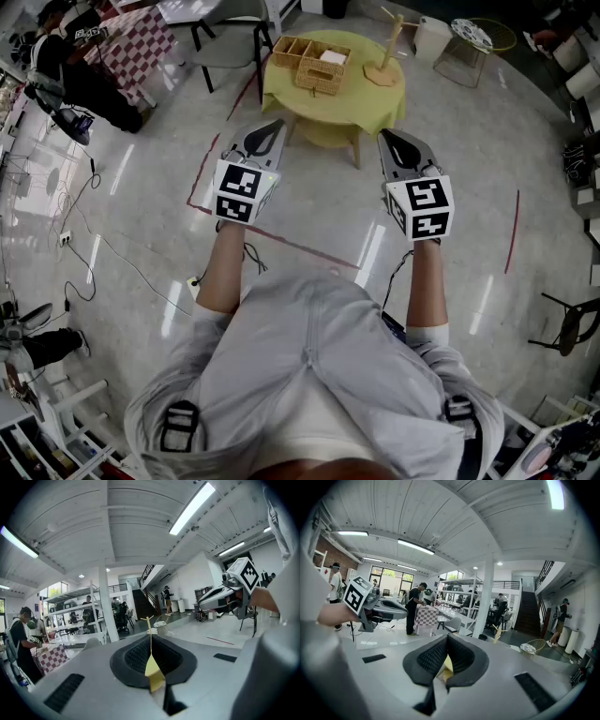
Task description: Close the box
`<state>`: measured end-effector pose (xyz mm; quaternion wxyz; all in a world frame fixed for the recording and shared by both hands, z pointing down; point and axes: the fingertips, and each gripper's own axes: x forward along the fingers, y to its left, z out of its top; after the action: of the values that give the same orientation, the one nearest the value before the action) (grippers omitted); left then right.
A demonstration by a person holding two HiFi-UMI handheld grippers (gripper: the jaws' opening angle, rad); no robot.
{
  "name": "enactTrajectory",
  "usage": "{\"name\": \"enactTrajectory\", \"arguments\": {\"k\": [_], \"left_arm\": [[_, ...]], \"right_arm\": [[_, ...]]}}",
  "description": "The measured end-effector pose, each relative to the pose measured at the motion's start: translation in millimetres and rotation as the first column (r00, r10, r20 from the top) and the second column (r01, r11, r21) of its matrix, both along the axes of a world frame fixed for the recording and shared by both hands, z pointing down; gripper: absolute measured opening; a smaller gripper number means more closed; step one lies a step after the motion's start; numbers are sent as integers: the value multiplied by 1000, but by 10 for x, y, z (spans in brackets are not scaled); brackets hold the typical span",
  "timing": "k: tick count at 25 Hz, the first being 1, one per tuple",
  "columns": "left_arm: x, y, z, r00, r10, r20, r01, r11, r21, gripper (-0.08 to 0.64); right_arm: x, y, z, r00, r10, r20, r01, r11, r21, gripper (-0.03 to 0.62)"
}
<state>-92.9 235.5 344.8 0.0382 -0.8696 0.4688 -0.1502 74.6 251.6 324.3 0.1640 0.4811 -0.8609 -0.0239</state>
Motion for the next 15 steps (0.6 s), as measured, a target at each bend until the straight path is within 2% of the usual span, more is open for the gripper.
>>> {"name": "enactTrajectory", "arguments": {"k": [5, 15], "left_arm": [[78, -36, 14, 1000, -15, 2, 15, 1000, -2, 32], [341, -87, 127, 998, -65, 11, 65, 998, -22, 32]], "right_arm": [[83, -48, 60, 1000, -13, -10, 13, 1000, -9, 23], [405, -226, 184, 999, -48, 25, 48, 998, -27, 23]]}}
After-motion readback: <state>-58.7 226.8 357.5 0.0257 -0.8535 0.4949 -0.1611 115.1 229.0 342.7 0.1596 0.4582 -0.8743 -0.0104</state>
